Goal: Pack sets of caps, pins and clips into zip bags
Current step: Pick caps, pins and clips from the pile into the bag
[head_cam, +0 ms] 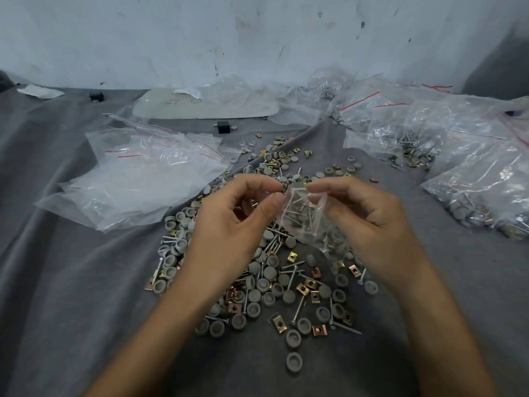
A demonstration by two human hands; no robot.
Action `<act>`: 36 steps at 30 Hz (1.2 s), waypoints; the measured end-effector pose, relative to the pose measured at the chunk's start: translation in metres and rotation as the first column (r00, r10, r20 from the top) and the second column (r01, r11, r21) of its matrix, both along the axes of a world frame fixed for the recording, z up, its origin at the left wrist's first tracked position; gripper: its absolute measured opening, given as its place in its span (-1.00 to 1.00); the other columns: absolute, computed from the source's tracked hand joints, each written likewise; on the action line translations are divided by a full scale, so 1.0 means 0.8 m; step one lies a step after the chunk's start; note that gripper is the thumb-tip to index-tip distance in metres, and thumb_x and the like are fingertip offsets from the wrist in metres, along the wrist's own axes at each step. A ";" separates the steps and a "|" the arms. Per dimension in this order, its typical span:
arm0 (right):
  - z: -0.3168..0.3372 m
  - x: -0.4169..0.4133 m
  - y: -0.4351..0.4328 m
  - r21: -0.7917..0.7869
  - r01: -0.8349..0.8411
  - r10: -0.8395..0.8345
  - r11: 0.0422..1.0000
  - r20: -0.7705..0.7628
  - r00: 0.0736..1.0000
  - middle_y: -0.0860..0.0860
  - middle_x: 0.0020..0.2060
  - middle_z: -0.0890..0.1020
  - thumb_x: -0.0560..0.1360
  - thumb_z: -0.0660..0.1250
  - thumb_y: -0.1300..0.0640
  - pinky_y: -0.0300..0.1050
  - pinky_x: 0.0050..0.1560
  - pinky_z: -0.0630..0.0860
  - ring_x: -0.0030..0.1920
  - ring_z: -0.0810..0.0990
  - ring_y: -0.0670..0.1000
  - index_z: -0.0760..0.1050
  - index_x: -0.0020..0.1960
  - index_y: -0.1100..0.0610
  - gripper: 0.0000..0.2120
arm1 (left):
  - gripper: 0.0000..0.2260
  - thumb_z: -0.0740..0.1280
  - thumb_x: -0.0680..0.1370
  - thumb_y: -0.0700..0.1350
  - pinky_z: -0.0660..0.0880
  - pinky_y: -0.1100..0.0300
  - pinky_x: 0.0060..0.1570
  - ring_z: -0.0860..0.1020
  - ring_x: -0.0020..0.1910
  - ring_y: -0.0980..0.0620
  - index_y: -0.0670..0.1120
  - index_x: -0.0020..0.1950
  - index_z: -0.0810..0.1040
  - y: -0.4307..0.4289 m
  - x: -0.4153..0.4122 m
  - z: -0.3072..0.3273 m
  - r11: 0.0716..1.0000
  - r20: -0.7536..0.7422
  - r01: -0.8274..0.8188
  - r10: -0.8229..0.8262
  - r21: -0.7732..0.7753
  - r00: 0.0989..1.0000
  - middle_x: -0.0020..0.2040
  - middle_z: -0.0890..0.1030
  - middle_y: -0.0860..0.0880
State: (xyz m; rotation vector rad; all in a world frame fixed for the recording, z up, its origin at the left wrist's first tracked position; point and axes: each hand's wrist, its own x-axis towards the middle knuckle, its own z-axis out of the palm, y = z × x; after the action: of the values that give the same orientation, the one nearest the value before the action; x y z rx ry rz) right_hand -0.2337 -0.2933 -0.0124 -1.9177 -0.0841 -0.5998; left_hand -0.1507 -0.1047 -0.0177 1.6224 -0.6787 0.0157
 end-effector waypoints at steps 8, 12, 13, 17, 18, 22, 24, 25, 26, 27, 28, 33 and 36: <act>0.000 0.002 -0.003 0.064 0.059 -0.062 0.996 0.049 0.997 -0.11 0.01 0.73 0.61 0.32 0.20 -0.22 0.01 0.62 0.06 0.69 -0.06 0.65 0.09 -0.21 -0.69 | -0.96 0.46 0.56 -0.01 0.52 0.22 -0.28 0.53 -0.29 0.13 0.11 -0.02 0.62 -0.001 -0.010 0.002 0.998 0.064 0.004 -0.008 0.070 0.998 -0.19 0.64 0.09; 0.001 0.004 -0.008 0.122 0.171 -0.181 0.978 0.080 0.980 -0.12 -0.03 0.73 0.60 0.32 0.24 -0.32 -0.03 0.55 -0.01 0.68 -0.11 0.65 0.06 -0.22 -0.65 | -0.92 0.40 0.51 0.12 0.49 0.19 -0.20 0.54 -0.21 0.16 0.15 -0.10 0.59 0.005 -0.013 0.003 0.930 0.157 0.095 -0.160 0.355 0.974 -0.22 0.61 0.15; 0.002 0.004 -0.008 0.133 0.188 -0.200 0.973 0.087 0.976 -0.11 -0.04 0.73 0.60 0.32 0.26 -0.32 -0.05 0.55 -0.03 0.68 -0.10 0.65 0.06 -0.20 -0.66 | -0.90 0.38 0.51 0.15 0.46 0.19 -0.10 0.52 -0.13 0.18 0.16 -0.09 0.60 0.005 -0.014 0.002 0.868 0.205 0.109 -0.233 0.484 0.950 -0.20 0.59 0.17; 0.004 0.000 -0.007 0.108 0.202 -0.212 0.973 0.092 0.973 -0.08 -0.06 0.72 0.59 0.32 0.27 -0.23 -0.04 0.58 -0.05 0.68 -0.02 0.64 0.07 -0.18 -0.66 | -0.82 0.34 0.55 0.20 0.35 0.11 0.20 0.36 -0.01 0.20 0.17 0.04 0.63 -0.003 -0.023 -0.012 0.647 0.350 0.002 -0.416 0.763 0.839 -0.14 0.40 0.24; 0.004 -0.001 -0.006 0.101 0.199 -0.208 0.975 0.093 0.974 -0.09 -0.06 0.72 0.59 0.32 0.26 -0.22 -0.04 0.56 -0.05 0.68 -0.02 0.64 0.06 -0.18 -0.67 | -0.79 0.32 0.55 0.23 0.34 0.10 0.21 0.34 0.01 0.18 0.18 0.08 0.62 -0.004 -0.024 -0.015 0.628 0.354 -0.012 -0.423 0.778 0.834 -0.13 0.37 0.24; 0.003 -0.004 -0.005 0.101 0.190 -0.200 0.977 0.092 0.976 -0.08 -0.06 0.73 0.59 0.32 0.25 -0.18 -0.09 0.56 -0.07 0.66 0.09 0.64 0.06 -0.19 -0.67 | -0.72 0.28 0.54 0.29 0.32 0.09 0.18 0.33 0.02 0.14 0.19 0.12 0.61 -0.004 -0.024 -0.022 0.608 0.376 -0.048 -0.425 0.792 0.823 -0.10 0.36 0.22; 0.002 -0.004 -0.004 0.096 0.191 -0.199 0.977 0.089 0.976 -0.09 -0.05 0.72 0.60 0.32 0.28 -0.27 -0.09 0.55 -0.07 0.67 0.01 0.64 0.06 -0.19 -0.65 | -0.71 0.29 0.54 0.29 0.31 0.10 0.13 0.32 0.01 0.15 0.20 0.15 0.62 -0.005 -0.024 -0.020 0.600 0.365 -0.032 -0.442 0.800 0.819 -0.09 0.36 0.22; 0.003 -0.003 -0.004 0.095 0.189 -0.198 0.977 0.089 0.976 -0.11 -0.04 0.72 0.60 0.32 0.29 -0.30 -0.08 0.54 -0.06 0.68 -0.05 0.64 0.06 -0.19 -0.64 | -0.71 0.29 0.55 0.29 0.30 0.11 0.11 0.33 0.01 0.15 0.20 0.16 0.62 -0.006 -0.024 -0.020 0.588 0.358 -0.027 -0.454 0.808 0.816 -0.08 0.38 0.22; 0.003 -0.003 -0.003 0.095 0.190 -0.198 0.977 0.090 0.976 -0.13 -0.04 0.72 0.60 0.32 0.30 -0.33 -0.07 0.53 -0.05 0.68 -0.10 0.64 0.06 -0.19 -0.63 | -0.71 0.29 0.55 0.28 0.28 0.12 0.07 0.34 0.01 0.15 0.20 0.15 0.62 -0.007 -0.025 -0.019 0.575 0.356 -0.029 -0.466 0.818 0.810 -0.08 0.40 0.21; 0.004 -0.003 -0.002 0.096 0.191 -0.200 0.977 0.093 0.975 -0.14 -0.05 0.72 0.60 0.32 0.30 -0.34 -0.07 0.53 -0.05 0.67 -0.13 0.64 0.06 -0.18 -0.63 | -0.73 0.29 0.56 0.27 0.25 0.12 0.03 0.35 0.01 0.15 0.19 0.14 0.62 -0.007 -0.025 -0.018 0.565 0.355 -0.030 -0.476 0.824 0.804 -0.08 0.42 0.21; 0.004 -0.003 -0.001 0.098 0.193 -0.202 0.976 0.097 0.975 -0.16 -0.05 0.72 0.59 0.31 0.29 -0.35 -0.08 0.52 -0.05 0.67 -0.14 0.63 0.06 -0.18 -0.65 | -0.75 0.30 0.56 0.26 0.21 0.13 -0.01 0.35 0.00 0.16 0.18 0.11 0.62 -0.008 -0.025 -0.018 0.563 0.352 -0.022 -0.484 0.826 0.801 -0.10 0.41 0.21; 0.004 -0.001 0.004 0.122 0.188 -0.202 0.974 0.112 0.973 -0.16 -0.04 0.72 0.59 0.33 0.24 -0.36 -0.06 0.54 -0.02 0.68 -0.15 0.65 0.06 -0.17 -0.69 | -0.86 0.32 0.59 0.16 0.30 0.21 0.12 0.34 -0.01 0.21 0.15 0.05 0.58 -0.004 -0.022 -0.012 0.638 0.283 0.074 -0.439 0.767 0.853 -0.13 0.38 0.25; 0.002 0.000 0.004 0.115 0.186 -0.198 0.976 0.104 0.975 -0.14 -0.02 0.72 0.61 0.35 0.24 -0.32 -0.02 0.56 0.02 0.68 -0.11 0.65 0.06 -0.20 -0.68 | -0.85 0.23 0.58 0.19 0.35 0.23 0.09 0.38 0.02 0.22 0.17 0.03 0.51 0.000 -0.017 -0.004 0.721 0.279 0.051 -0.331 0.691 0.902 -0.05 0.44 0.24</act>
State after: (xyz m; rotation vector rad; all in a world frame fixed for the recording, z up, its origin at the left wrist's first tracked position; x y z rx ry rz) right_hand -0.2337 -0.2898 -0.0109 -1.8009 0.0596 -0.8286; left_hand -0.1645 -0.1044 -0.0208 2.2686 -1.2726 -0.0775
